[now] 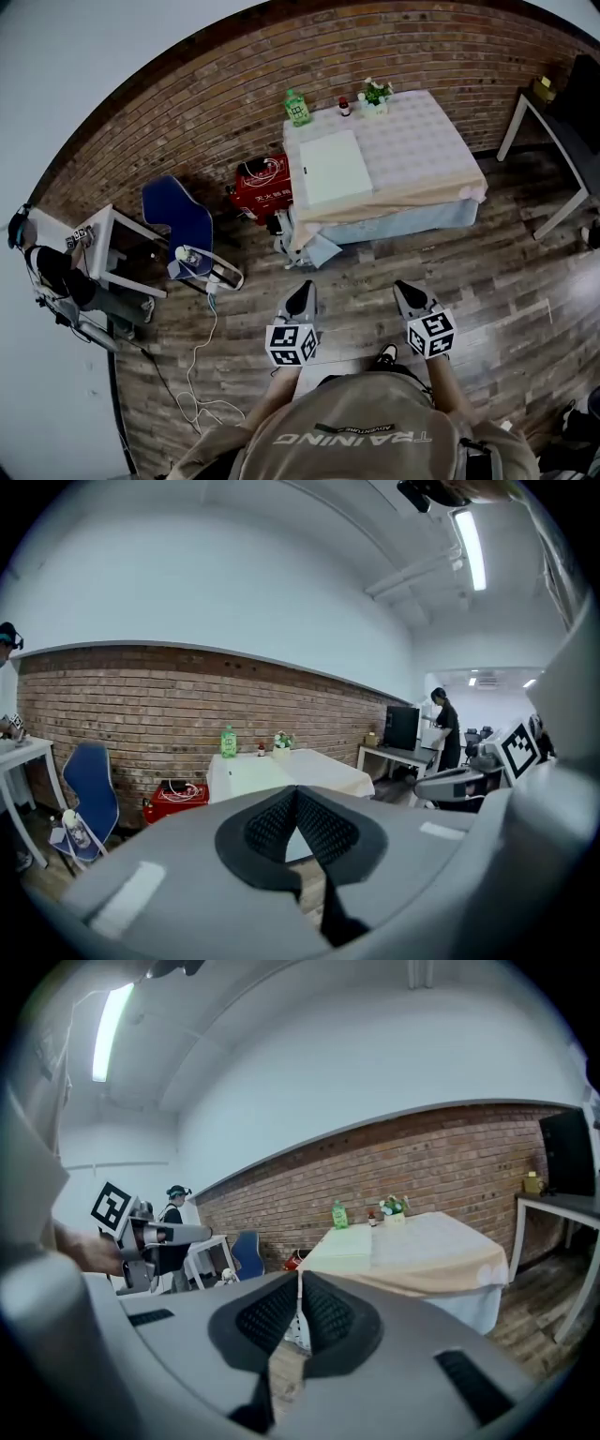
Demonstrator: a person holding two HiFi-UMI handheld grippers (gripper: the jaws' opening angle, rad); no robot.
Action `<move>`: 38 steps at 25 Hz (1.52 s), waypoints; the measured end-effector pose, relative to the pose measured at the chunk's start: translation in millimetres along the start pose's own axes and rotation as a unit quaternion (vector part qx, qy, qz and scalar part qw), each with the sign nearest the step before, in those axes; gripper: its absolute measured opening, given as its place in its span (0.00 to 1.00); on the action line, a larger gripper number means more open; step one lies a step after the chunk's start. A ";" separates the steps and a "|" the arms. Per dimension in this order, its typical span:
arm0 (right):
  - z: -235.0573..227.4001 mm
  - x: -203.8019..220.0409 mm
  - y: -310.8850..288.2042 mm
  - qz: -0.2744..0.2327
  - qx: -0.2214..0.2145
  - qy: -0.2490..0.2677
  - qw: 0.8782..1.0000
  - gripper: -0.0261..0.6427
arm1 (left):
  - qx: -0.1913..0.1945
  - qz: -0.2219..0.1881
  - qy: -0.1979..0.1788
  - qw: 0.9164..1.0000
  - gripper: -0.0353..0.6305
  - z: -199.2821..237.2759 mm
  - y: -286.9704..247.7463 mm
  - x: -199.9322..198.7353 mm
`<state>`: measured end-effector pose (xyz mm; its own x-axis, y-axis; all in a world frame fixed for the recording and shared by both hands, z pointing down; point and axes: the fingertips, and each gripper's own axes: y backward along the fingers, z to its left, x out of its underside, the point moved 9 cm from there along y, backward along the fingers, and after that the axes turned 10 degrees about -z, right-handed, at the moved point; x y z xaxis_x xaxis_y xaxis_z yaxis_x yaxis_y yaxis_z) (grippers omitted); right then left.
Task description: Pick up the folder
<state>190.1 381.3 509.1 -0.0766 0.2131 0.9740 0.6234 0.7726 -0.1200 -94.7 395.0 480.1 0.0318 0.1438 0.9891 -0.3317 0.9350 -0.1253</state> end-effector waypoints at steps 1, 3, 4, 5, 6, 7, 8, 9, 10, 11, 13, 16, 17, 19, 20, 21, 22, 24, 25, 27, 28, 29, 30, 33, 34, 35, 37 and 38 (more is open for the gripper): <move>-8.3 -1.7 -6.5 0.002 -0.009 -0.001 1.000 0.06 | -0.009 0.004 0.003 1.000 0.06 -0.4 -6.9 0.5; -27.6 -1.3 -20.2 0.009 -0.020 -0.003 1.000 0.06 | -0.021 0.009 0.009 1.000 0.06 -2.6 -20.4 1.7; -37.7 0.4 -28.4 0.014 -0.024 -0.004 1.000 0.07 | -0.024 0.011 0.010 1.000 0.06 -3.3 -27.3 2.3; -46.2 2.4 -37.2 0.020 -0.028 -0.005 0.999 0.06 | -0.027 0.014 0.010 0.999 0.06 -2.9 -33.5 2.9; -52.4 3.9 -45.9 0.024 -0.031 -0.008 0.999 0.06 | -0.029 0.017 0.010 0.999 0.06 -1.1 -38.5 3.5; -56.8 4.5 -53.9 0.025 -0.035 -0.011 0.999 0.06 | -0.031 0.020 0.009 0.999 0.06 2.0 -42.8 4.3; -60.4 4.6 -61.5 0.026 -0.038 -0.013 0.999 0.07 | -0.035 0.023 0.009 0.999 0.06 5.7 -47.4 5.4; -64.2 4.8 -69.0 0.028 -0.041 -0.014 0.999 0.06 | -0.040 0.024 0.011 0.999 0.06 9.8 -52.8 6.7; -68.0 5.5 -76.8 0.031 -0.042 -0.016 0.998 0.06 | -0.043 0.025 0.016 0.999 0.06 14.2 -59.0 7.8; -71.3 6.7 -84.6 0.034 -0.042 -0.021 0.998 0.07 | -0.045 0.025 0.021 0.998 0.06 19.2 -65.4 8.4; -74.9 7.8 -100.9 0.038 -0.039 -0.034 0.998 0.06 | -0.043 0.024 0.022 0.999 0.06 32.1 -79.0 7.7; -78.2 -1.2 -128.4 0.035 -0.027 -0.036 0.998 0.06 | -0.031 0.014 0.018 0.999 0.06 58.3 -108.1 1.6; -77.9 -5.9 -137.6 0.033 -0.022 -0.035 0.999 0.06 | -0.028 0.010 0.020 0.999 0.06 68.0 -118.0 -0.4; -73.6 -15.8 -154.6 0.030 -0.014 -0.035 0.999 0.06 | -0.021 0.007 0.025 0.999 0.06 87.0 -135.0 -5.1; -72.0 -21.3 -163.3 0.030 -0.013 -0.032 0.999 0.06 | -0.016 0.006 0.025 1.000 0.06 95.3 -144.0 -8.1; -72.0 -26.8 -173.0 0.030 -0.011 -0.028 0.999 0.06 | -0.008 0.003 0.026 1.000 0.06 102.8 -154.5 -11.1; -73.3 -32.0 -183.9 0.030 -0.007 -0.023 0.999 0.07 | 0.001 0.001 0.027 1.000 0.06 110.1 -166.2 -14.0; -76.2 -41.9 -206.4 0.027 0.005 -0.019 0.999 0.06 | 0.019 -0.002 0.031 0.999 0.06 124.7 -188.1 -18.5; -76.4 -46.3 -216.5 0.024 0.012 -0.018 0.999 0.07 | 0.028 -0.003 0.033 0.999 0.06 131.5 -196.6 -19.7; -75.3 -52.6 -234.1 0.021 0.026 -0.015 0.999 0.07 | 0.046 -0.004 0.033 0.998 0.06 143.6 -210.8 -19.7; -74.7 -54.4 -242.6 0.020 0.032 -0.015 0.999 0.07 | 0.055 -0.002 0.032 0.998 0.06 149.7 -219.0 -18.4; -73.9 -55.3 -250.7 0.021 0.037 -0.016 0.999 0.07 | 0.064 0.002 0.032 0.997 0.06 155.8 -228.5 -16.7; -72.9 -55.6 -257.4 0.025 0.041 -0.018 0.999 0.06 | 0.071 0.006 0.033 0.997 0.06 161.0 -238.1 -14.8; -71.9 -51.9 -267.5 0.057 0.039 -0.020 0.997 0.06 | 0.074 0.003 0.044 0.996 0.06 168.5 -259.5 -10.9; -73.5 -49.7 -272.4 0.070 0.037 -0.021 0.997 0.07 | 0.072 0.001 0.046 0.996 0.06 171.3 -265.8 -10.2; -75.8 -47.7 -279.1 0.080 0.035 -0.022 0.996 0.06 | 0.070 0.002 0.048 0.996 0.06 175.1 -272.2 -8.9; -82.6 -45.1 -294.0 0.096 0.027 -0.021 0.995 0.07 | 0.060 0.012 0.056 0.997 0.06 182.2 -282.7 -2.5; -87.9 -44.4 -300.5 0.100 0.024 -0.019 0.994 0.06 | 0.054 0.017 0.063 0.996 0.06 183.9 -286.8 2.1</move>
<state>74.6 87.1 518.8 0.0165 0.3872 0.9219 0.5910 0.7399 -0.3213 -172.9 67.5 532.4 0.1350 0.2215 0.9658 -0.4335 0.8897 -0.1434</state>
